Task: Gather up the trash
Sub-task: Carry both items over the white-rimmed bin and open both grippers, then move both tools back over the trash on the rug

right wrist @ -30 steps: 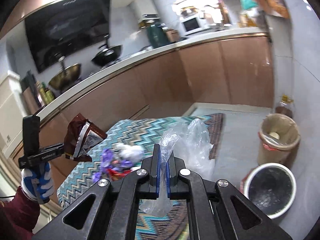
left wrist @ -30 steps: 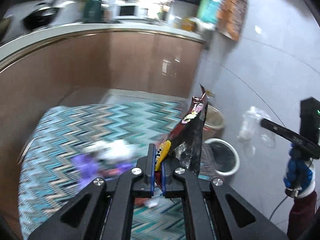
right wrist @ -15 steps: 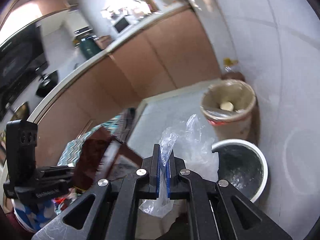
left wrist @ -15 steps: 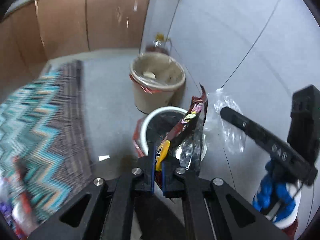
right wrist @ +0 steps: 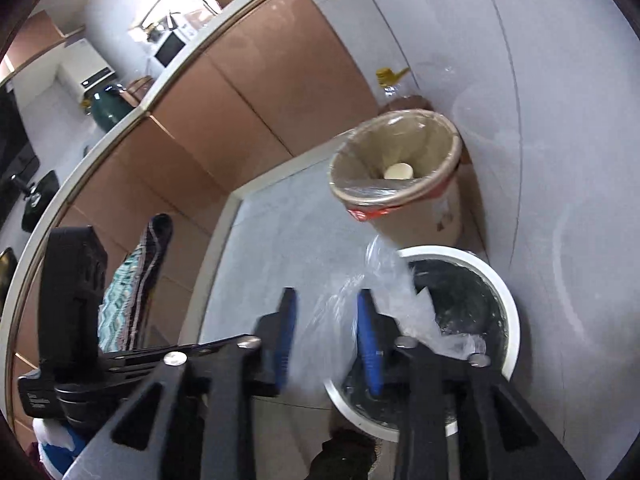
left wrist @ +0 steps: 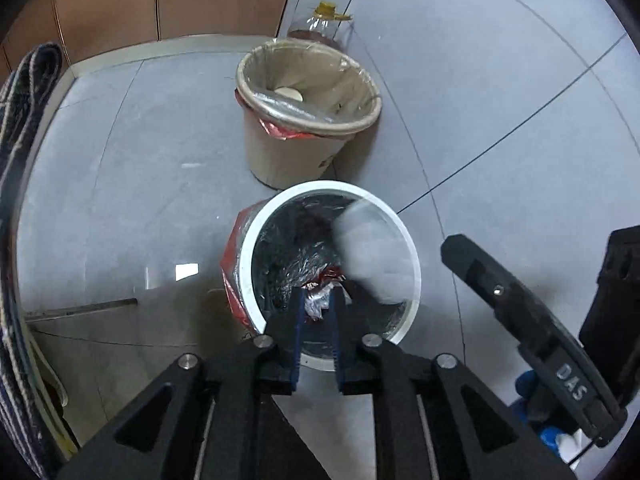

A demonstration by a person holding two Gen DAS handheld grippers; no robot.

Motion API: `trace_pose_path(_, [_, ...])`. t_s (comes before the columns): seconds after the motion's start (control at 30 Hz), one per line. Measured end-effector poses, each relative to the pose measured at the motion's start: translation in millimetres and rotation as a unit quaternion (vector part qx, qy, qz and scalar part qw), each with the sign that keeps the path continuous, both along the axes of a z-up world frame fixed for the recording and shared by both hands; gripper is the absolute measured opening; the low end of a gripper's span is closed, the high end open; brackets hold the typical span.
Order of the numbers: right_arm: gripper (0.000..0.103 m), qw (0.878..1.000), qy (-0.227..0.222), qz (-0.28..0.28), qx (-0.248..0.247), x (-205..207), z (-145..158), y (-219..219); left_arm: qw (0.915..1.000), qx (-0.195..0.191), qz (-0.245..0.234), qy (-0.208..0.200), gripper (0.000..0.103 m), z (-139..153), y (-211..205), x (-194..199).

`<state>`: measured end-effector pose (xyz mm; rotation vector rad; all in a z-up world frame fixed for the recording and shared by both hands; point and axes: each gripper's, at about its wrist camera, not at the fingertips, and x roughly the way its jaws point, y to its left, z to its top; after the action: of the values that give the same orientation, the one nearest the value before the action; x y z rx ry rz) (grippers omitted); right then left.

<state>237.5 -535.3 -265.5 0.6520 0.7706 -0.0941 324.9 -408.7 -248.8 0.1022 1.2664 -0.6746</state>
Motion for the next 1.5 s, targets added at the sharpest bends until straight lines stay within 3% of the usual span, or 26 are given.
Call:
trace_pose_path(0.17, [0.039, 1.0, -0.004, -0.002, -0.017, -7.7, 13.3, 6.3, 0.999, -0.017, 0.008, -0.041, 0.019, 32.5, 16.6, -10.4])
trace_pose_path(0.27, [0.043, 0.999, -0.016, 0.003, -0.031, -14.7, 32.3, 18.0, 0.996, -0.033, 0.018, -0.081, 0.023, 66.3, 33.5, -25.6])
trace_pose_path(0.33, [0.044, 0.998, -0.028, 0.006, -0.049, -23.3, 51.3, 30.2, 0.9934, -0.046, 0.027, -0.101, 0.032, 86.7, 46.4, -33.7])
trace_pose_path(0.57, [0.049, 0.99, -0.092, 0.011, -0.105, -67.8, 131.9, 76.4, 0.9771, -0.078, 0.056, -0.19, 0.039, 161.3, 111.6, -75.6])
trace_pose_path(0.77, [0.051, 0.977, -0.158, 0.031, -0.139, -109.0, 205.2, 121.9, 0.9601, -0.1, 0.076, -0.25, 0.04, 214.0, 176.9, -114.7])
trace_pose_path(1.0, [0.055, 0.956, -0.228, 0.061, -0.172, -155.3, 276.3, 177.9, 0.9333, -0.124, 0.117, -0.316, 0.043, 266.3, 263.8, -155.9])
trace_pose_path(1.23, [0.057, 0.939, -0.271, 0.082, -0.196, -197.2, 317.2, 226.0, 0.9056, -0.133, 0.172, -0.364, 0.046, 302.5, 355.1, -195.0])
trace_pose_path(1.5, [0.058, 0.921, -0.307, 0.101, -0.216, -225.5, 344.6, 263.7, 0.8783, -0.126, 0.24, -0.394, 0.046, 315.9, 453.0, -216.9])
